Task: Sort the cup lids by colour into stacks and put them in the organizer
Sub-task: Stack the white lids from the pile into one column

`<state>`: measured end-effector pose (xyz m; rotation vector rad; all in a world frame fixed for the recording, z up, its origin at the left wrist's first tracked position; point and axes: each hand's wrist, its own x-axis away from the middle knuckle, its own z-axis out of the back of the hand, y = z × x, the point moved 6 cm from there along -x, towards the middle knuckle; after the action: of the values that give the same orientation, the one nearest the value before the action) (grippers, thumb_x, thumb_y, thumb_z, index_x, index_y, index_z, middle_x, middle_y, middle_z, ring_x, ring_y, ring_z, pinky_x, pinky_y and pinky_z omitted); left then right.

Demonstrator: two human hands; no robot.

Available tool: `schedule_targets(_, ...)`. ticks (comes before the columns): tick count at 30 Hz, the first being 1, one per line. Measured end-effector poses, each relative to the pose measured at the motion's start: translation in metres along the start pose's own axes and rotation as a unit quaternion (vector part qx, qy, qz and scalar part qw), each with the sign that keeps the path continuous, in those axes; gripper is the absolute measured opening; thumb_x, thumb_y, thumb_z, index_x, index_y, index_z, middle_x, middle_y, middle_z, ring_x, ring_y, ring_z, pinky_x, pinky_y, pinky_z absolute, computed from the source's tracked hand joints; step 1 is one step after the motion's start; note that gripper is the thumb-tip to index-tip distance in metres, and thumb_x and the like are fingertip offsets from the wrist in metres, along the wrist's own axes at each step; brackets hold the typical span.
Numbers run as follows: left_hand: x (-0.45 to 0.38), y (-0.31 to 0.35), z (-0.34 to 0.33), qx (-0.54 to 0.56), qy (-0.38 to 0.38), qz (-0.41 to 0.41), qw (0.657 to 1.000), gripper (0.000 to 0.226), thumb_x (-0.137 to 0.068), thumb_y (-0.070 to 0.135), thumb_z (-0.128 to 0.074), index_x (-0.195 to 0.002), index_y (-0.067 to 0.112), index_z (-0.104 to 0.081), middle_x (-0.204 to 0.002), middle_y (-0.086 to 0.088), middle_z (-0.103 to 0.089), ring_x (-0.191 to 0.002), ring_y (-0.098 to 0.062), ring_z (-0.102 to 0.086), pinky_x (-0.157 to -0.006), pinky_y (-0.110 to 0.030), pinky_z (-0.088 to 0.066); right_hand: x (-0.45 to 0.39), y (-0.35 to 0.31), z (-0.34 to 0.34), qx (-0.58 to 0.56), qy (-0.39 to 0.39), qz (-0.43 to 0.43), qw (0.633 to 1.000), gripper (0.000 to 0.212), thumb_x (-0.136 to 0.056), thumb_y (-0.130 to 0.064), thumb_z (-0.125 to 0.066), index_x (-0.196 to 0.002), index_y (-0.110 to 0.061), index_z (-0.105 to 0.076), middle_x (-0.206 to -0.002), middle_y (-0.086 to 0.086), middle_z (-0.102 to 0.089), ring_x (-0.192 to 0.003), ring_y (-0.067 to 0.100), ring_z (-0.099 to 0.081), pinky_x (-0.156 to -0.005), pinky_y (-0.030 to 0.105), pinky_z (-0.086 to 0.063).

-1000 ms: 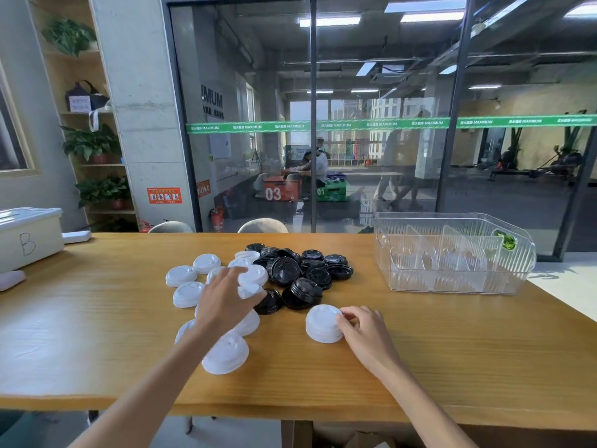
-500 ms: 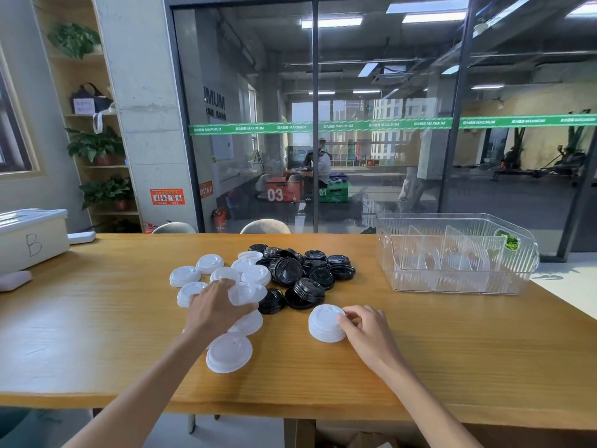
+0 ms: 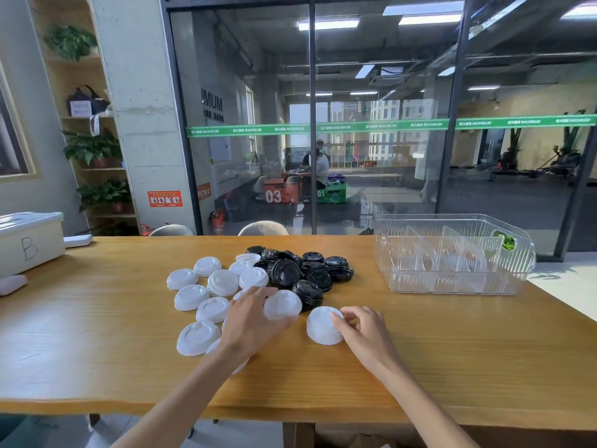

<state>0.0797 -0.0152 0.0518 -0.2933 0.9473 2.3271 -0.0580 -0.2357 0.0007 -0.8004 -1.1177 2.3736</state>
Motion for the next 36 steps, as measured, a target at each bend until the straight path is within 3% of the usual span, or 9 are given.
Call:
schedule_targets(6, 0.009, 0.028, -0.028, 0.045, -0.014, -0.035, 0.998, 0.074, -0.072, 0.070, -0.086, -0.135, 0.036, -0.068, -0.129, 0.020, -0.064, -0.116, -0.004, -0.062, -0.101, -0.031, -0.050, 0.000, 0.001, 0.003, -0.024, 0.010, -0.015, 1.000, 0.038, -0.100, -0.056, -0.064, -0.124, -0.027, -0.070, -0.112, -0.013, -0.065, -0.117, 0.008, -0.046, -0.101, 0.033, -0.047)
schedule_targets(11, 0.011, 0.043, -0.044, 0.068, -0.019, -0.051, 0.996, 0.077, -0.072, 0.076, -0.082, -0.136, 0.036, -0.068, -0.129, 0.021, -0.065, -0.118, -0.002, -0.062, -0.109, -0.040, -0.049, 0.000, -0.001, 0.006, -0.047, 0.013, -0.024, 0.999, 0.041, -0.103, -0.056, -0.058, -0.127, -0.026, -0.070, -0.114, -0.014, -0.062, -0.121, 0.011, -0.049, -0.106, 0.038, -0.047)
schedule_targets(19, 0.012, 0.055, -0.063, 0.059, -0.024, -0.066, 0.996, 0.082, -0.074, 0.074, -0.083, -0.140, 0.029, -0.067, -0.135, 0.017, -0.064, -0.128, -0.007, -0.058, -0.115, -0.041, -0.043, 0.001, 0.000, 0.008, -0.080, 0.008, -0.035, 0.996, 0.033, -0.107, -0.048, -0.055, -0.125, -0.026, -0.072, -0.116, -0.012, -0.064, -0.124, 0.015, -0.055, -0.107, 0.041, -0.048)
schedule_targets(23, 0.012, 0.054, -0.067, 0.059, -0.020, -0.062, 0.996, 0.083, -0.072, 0.080, -0.080, -0.138, 0.029, -0.068, -0.133, 0.017, -0.064, -0.127, -0.007, -0.057, -0.112, -0.039, -0.045, -0.003, 0.003, 0.005, -0.054, 0.004, -0.025, 0.998, 0.025, -0.108, -0.036, -0.057, -0.120, -0.023, -0.075, -0.116, -0.011, -0.067, -0.125, 0.016, -0.053, -0.107, 0.038, -0.046)
schedule_targets(28, 0.014, 0.048, -0.070, 0.068, -0.021, -0.060, 0.996, 0.080, -0.070, 0.078, -0.083, -0.132, 0.030, -0.065, -0.127, 0.019, -0.060, -0.120, -0.006, -0.054, -0.108, -0.036, -0.047, -0.004, 0.003, 0.003, 0.003, 0.006, -0.002, 1.000, 0.029, -0.107, -0.034, -0.060, -0.129, -0.022, -0.073, -0.116, -0.010, -0.068, -0.122, 0.016, -0.049, -0.103, 0.034, -0.045)
schedule_targets(33, 0.016, 0.044, -0.071, 0.093, -0.082, -0.053, 0.991, 0.081, -0.071, 0.077, -0.084, -0.134, 0.032, -0.060, -0.128, 0.020, -0.056, -0.119, -0.002, -0.054, -0.103, -0.027, -0.049, -0.005, 0.004, 0.001, 0.017, 0.005, 0.002, 1.000, 0.029, -0.106, -0.035, -0.060, -0.129, -0.024, -0.073, -0.116, -0.011, -0.068, -0.121, 0.015, -0.048, -0.100, 0.033, -0.045)
schedule_targets(36, 0.015, 0.036, -0.066, 0.152, -0.125, -0.036, 0.980, 0.057, -0.091, 0.060, -0.078, -0.137, 0.030, -0.065, -0.129, 0.019, -0.063, -0.116, -0.001, -0.062, -0.096, -0.021, -0.053, -0.005, 0.004, 0.001, 0.023, 0.006, 0.002, 1.000, 0.030, -0.107, -0.034, -0.059, -0.130, -0.022, -0.073, -0.118, -0.009, -0.068, -0.120, 0.017, -0.049, -0.101, 0.035, -0.047)
